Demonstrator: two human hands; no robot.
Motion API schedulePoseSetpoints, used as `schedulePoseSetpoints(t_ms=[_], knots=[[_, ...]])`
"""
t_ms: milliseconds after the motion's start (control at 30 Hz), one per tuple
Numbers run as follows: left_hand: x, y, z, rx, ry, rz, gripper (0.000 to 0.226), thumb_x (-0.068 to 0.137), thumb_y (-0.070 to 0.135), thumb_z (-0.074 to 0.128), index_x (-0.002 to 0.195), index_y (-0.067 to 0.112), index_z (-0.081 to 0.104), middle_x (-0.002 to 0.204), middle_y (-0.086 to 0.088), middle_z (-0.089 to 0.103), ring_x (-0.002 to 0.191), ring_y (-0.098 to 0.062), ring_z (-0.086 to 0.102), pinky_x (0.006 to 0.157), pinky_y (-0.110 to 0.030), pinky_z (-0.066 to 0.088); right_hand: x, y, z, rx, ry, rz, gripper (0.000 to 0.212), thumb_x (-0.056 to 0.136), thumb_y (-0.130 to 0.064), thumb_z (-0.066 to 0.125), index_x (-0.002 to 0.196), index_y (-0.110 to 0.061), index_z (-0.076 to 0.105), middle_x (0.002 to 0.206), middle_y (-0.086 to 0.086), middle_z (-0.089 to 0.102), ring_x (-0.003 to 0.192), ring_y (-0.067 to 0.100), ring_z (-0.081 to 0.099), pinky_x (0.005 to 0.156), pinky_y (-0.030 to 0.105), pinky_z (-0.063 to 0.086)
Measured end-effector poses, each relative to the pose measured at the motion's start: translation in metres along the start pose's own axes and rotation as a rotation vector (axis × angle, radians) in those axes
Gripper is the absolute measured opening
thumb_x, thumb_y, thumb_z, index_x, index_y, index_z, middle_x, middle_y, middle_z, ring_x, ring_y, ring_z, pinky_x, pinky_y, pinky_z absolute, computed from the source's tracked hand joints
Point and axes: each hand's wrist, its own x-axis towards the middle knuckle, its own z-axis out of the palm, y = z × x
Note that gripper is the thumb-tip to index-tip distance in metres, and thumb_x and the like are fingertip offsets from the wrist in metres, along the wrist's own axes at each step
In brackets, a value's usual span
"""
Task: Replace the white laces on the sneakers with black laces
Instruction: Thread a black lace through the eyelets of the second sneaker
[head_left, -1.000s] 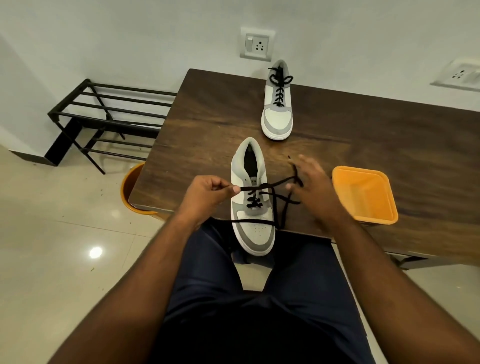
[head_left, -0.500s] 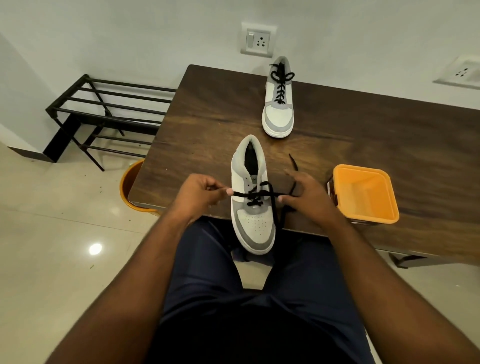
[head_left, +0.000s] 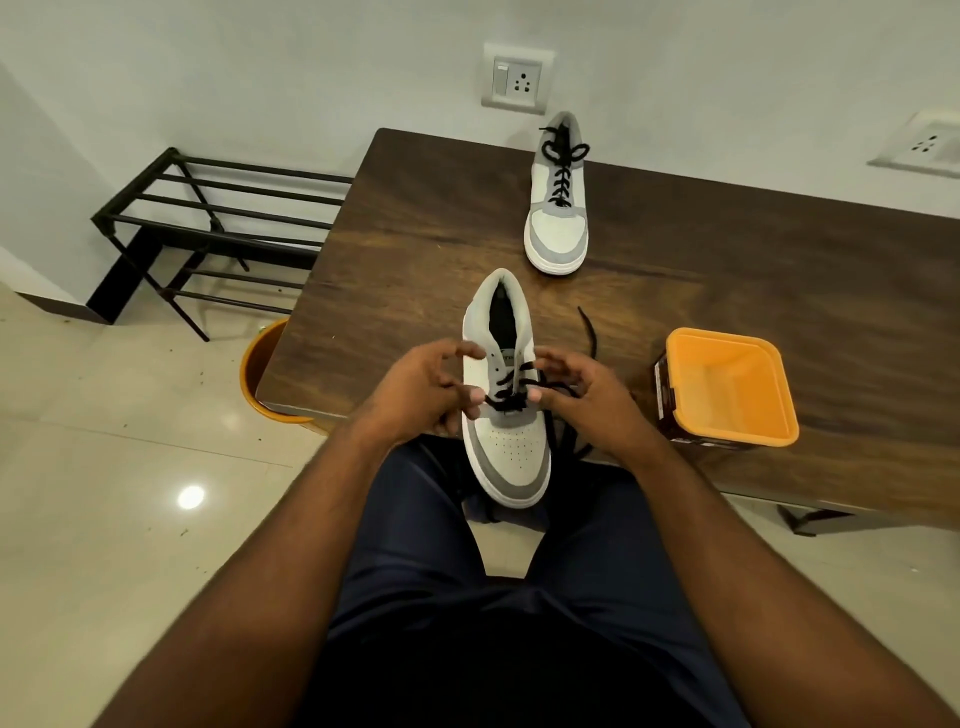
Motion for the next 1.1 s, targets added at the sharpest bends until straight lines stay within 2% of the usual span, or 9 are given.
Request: schedulePoseSetpoints(t_ms=[167, 300, 400, 500, 567, 700, 833, 967, 1100], knots=[[0.009, 0.012, 0.013, 0.056, -0.028, 0.060, 0.058, 0.085, 0.008, 0.074, 0.128, 0.031, 0.042, 0.075, -0.021, 0.070, 0.044, -0.023, 0.054, 0.045, -0.029, 0.045, 0.003, -0.018, 0.023, 0.141, -0.180, -0.042, 0.018, 0.094, -0.009, 0.058, 0.108, -0.002, 0.069, 0.092, 0.006, 0.074, 0.088, 0.012, 0.069, 0.084, 0.022, 0.054], [0.009, 0.009, 0.012, 0.062, -0.075, 0.091, 0.061, 0.085, 0.007, 0.074, 0.131, 0.031, 0.042, 0.070, -0.020, 0.070, 0.042, -0.023, 0.051, 0.047, -0.028, 0.043, 0.001, -0.009, 0.026, 0.235, -0.238, -0.014, 0.025, 0.087, -0.019, 0.066, 0.098, 0.004, 0.070, 0.094, 0.016, 0.071, 0.091, 0.025, 0.067, 0.092, 0.035, 0.053], [0.010, 0.005, 0.013, 0.065, -0.038, 0.092, 0.054, 0.083, 0.014, 0.077, 0.126, 0.028, 0.048, 0.063, -0.017, 0.067, 0.039, -0.019, 0.049, 0.042, -0.023, 0.041, -0.001, -0.006, 0.030, 0.368, -0.063, 0.036, 0.013, 0.086, -0.011, 0.067, 0.089, 0.002, 0.067, 0.086, 0.015, 0.069, 0.082, 0.021, 0.066, 0.079, 0.029, 0.054], [0.024, -0.003, 0.013, 0.072, 0.184, 0.135, 0.018, 0.090, 0.018, 0.070, 0.105, 0.019, 0.062, 0.065, -0.017, 0.064, 0.045, -0.010, 0.054, 0.046, -0.026, 0.044, 0.003, -0.005, 0.021, 0.454, 0.167, 0.102, 0.004, 0.087, -0.002, 0.065, 0.086, 0.001, 0.067, 0.082, 0.016, 0.071, 0.077, 0.022, 0.068, 0.079, 0.031, 0.056], [0.036, -0.008, 0.014, 0.108, 0.359, 0.141, 0.004, 0.092, 0.019, 0.066, 0.089, 0.020, 0.065, 0.072, -0.007, 0.065, 0.058, -0.006, 0.058, 0.056, -0.025, 0.046, 0.008, -0.006, 0.016, 0.364, 0.267, 0.132, 0.001, 0.083, 0.000, 0.070, 0.084, 0.000, 0.069, 0.077, 0.015, 0.071, 0.068, 0.019, 0.067, 0.073, 0.033, 0.058], [0.058, -0.013, 0.025, 0.197, 0.446, 0.053, 0.025, 0.085, 0.041, 0.072, 0.079, 0.019, 0.063, 0.079, 0.007, 0.065, 0.072, -0.007, 0.059, 0.062, -0.022, 0.047, 0.019, -0.007, 0.016, 0.170, 0.306, 0.133, 0.013, 0.085, 0.003, 0.067, 0.095, -0.004, 0.071, 0.074, 0.003, 0.069, 0.052, 0.000, 0.061, 0.050, 0.016, 0.048], [0.065, -0.018, 0.032, 0.254, 0.435, 0.035, 0.031, 0.079, 0.038, 0.078, 0.067, 0.013, 0.065, 0.068, 0.000, 0.068, 0.064, -0.011, 0.063, 0.064, -0.031, 0.054, 0.030, 0.001, 0.022, -0.052, 0.294, 0.070, 0.011, 0.084, -0.009, 0.072, 0.092, -0.016, 0.076, 0.076, -0.006, 0.072, 0.059, -0.002, 0.061, 0.059, 0.017, 0.047], [0.063, -0.024, 0.027, 0.242, 0.399, 0.049, 0.035, 0.083, 0.031, 0.074, 0.061, 0.004, 0.068, 0.063, -0.013, 0.067, 0.055, -0.019, 0.059, 0.060, -0.039, 0.054, 0.034, 0.000, 0.027, -0.146, 0.283, 0.026, 0.008, 0.087, -0.013, 0.070, 0.092, -0.012, 0.076, 0.082, 0.001, 0.073, 0.074, 0.010, 0.067, 0.066, 0.016, 0.052], [0.062, -0.030, 0.023, 0.183, 0.373, 0.018, 0.040, 0.086, 0.019, 0.068, 0.051, 0.005, 0.054, 0.051, -0.006, 0.049, 0.048, -0.014, 0.042, 0.051, -0.029, 0.038, 0.041, -0.002, 0.028, -0.282, 0.284, -0.032, 0.008, 0.086, -0.011, 0.067, 0.085, -0.010, 0.075, 0.080, 0.005, 0.071, 0.072, 0.014, 0.066, 0.067, 0.024, 0.053]])
